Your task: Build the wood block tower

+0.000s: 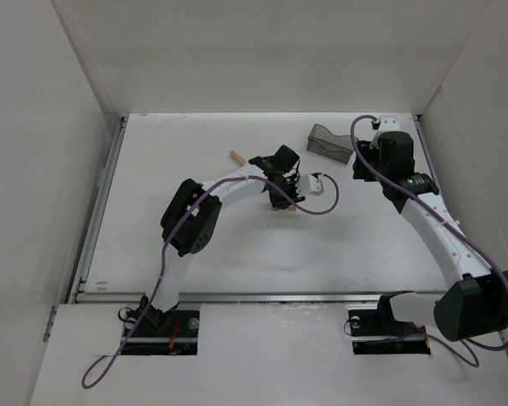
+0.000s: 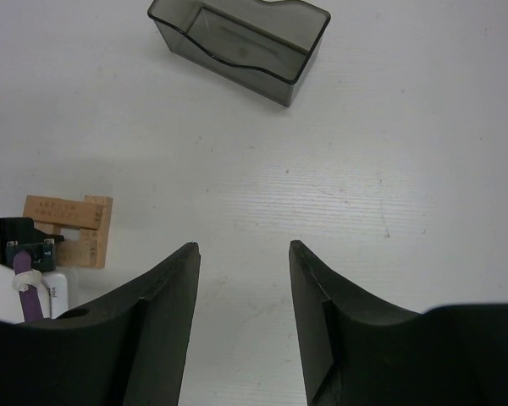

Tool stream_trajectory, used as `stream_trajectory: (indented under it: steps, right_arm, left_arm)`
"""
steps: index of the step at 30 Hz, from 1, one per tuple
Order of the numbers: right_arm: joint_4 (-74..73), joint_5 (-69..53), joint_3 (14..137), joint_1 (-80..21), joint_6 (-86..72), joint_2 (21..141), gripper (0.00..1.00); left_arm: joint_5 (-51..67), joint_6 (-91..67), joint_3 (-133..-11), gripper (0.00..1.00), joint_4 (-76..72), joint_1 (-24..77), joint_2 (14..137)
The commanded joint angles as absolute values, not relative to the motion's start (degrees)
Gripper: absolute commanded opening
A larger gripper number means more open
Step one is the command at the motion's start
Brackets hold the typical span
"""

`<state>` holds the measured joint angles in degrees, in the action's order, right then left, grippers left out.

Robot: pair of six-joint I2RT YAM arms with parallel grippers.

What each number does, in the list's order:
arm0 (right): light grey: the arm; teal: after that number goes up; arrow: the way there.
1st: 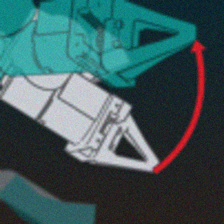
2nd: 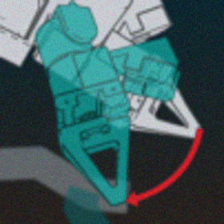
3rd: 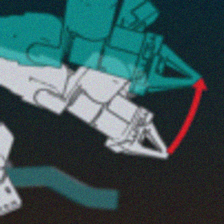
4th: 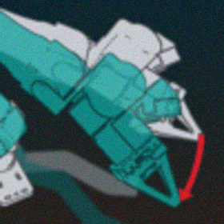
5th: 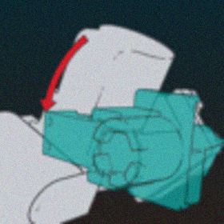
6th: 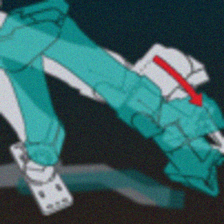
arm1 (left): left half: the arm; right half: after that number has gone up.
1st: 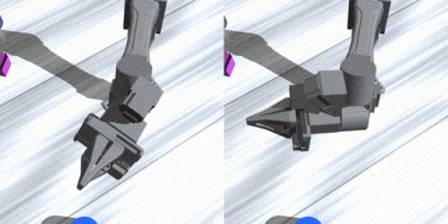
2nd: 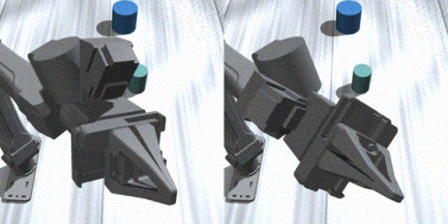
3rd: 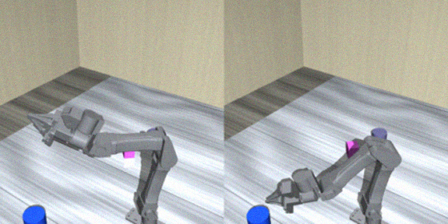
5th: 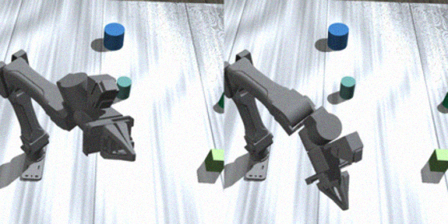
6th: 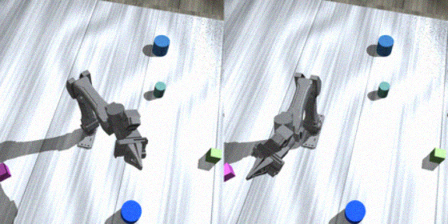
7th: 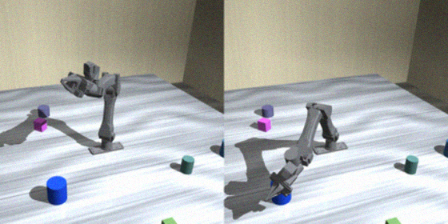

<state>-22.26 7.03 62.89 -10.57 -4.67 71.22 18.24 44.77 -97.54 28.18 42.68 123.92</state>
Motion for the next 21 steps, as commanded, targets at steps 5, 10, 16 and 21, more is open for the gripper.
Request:
stream_trajectory:
  steps: [5, 10, 16, 21]
  right_arm:
    - [-19.51, 6.5, 62.93, -10.28, -4.04, 69.61, 0.52]
    - [-19.51, 6.5, 62.93, -10.28, -4.04, 69.61, 0.52]
    - [-19.51, 5.98, 62.41, -10.28, -4.04, 69.61, 0.52]
    - [-19.51, 5.98, 62.4, -10.28, -4.04, 69.61, 0.52]
  left_arm:
    - [18.28, 45.79, -99.4, 0.06, 29.36, 42.63, 124.01]
    - [18.28, 45.79, -99.93, 0.13, 29.36, 42.63, 124.01]
    - [18.28, 45.79, -99.93, 0.18, 30.5, 42.63, 124.01]
    - [18.28, 45.79, -100.46, 0.23, 30.5, 42.63, 124.01]
